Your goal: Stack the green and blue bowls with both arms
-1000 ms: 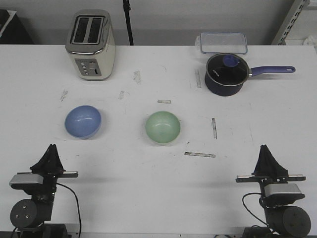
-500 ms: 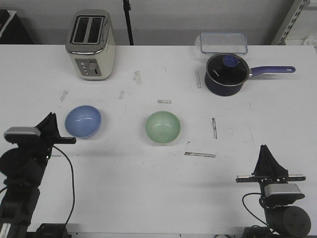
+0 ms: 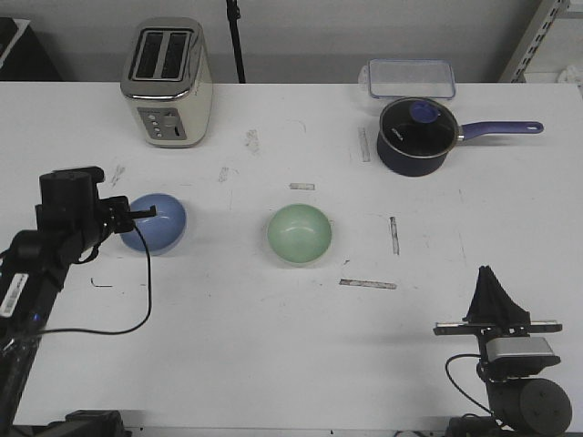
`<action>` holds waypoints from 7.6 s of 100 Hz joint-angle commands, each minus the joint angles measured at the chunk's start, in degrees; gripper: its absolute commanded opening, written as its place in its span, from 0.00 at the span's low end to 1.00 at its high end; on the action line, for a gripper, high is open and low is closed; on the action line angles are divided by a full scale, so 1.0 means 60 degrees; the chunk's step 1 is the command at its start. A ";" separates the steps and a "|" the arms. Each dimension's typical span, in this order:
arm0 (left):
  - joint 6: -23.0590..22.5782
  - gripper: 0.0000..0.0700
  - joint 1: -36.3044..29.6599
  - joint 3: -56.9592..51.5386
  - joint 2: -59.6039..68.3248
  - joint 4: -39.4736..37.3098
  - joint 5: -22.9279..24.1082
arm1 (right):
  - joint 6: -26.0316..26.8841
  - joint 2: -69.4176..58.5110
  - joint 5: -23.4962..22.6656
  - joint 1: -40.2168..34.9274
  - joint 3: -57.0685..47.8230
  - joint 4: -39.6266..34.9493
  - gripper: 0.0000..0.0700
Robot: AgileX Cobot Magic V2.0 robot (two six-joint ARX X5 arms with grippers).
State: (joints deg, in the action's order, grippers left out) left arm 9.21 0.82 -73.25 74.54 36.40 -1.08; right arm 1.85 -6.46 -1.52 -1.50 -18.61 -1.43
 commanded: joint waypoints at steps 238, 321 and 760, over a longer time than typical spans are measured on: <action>0.2586 0.00 -0.4054 -0.5566 0.5843 0.1905 -0.3147 | -0.0036 0.0018 0.0007 -0.0007 -0.0015 0.0095 0.01; 0.1971 0.47 -0.4980 -0.5967 0.6834 0.2335 -0.3104 | -0.0036 0.0018 0.0007 -0.0007 -0.0015 0.0102 0.01; -0.1206 0.00 -0.0229 1.2094 -1.2393 -0.7147 0.0189 | -0.0036 0.0015 0.0007 -0.0007 -0.0015 0.0106 0.01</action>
State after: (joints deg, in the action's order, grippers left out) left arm 2.44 -0.60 -1.96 0.30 -5.76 -0.10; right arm 1.85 -6.46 -1.52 -1.50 -18.59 -1.43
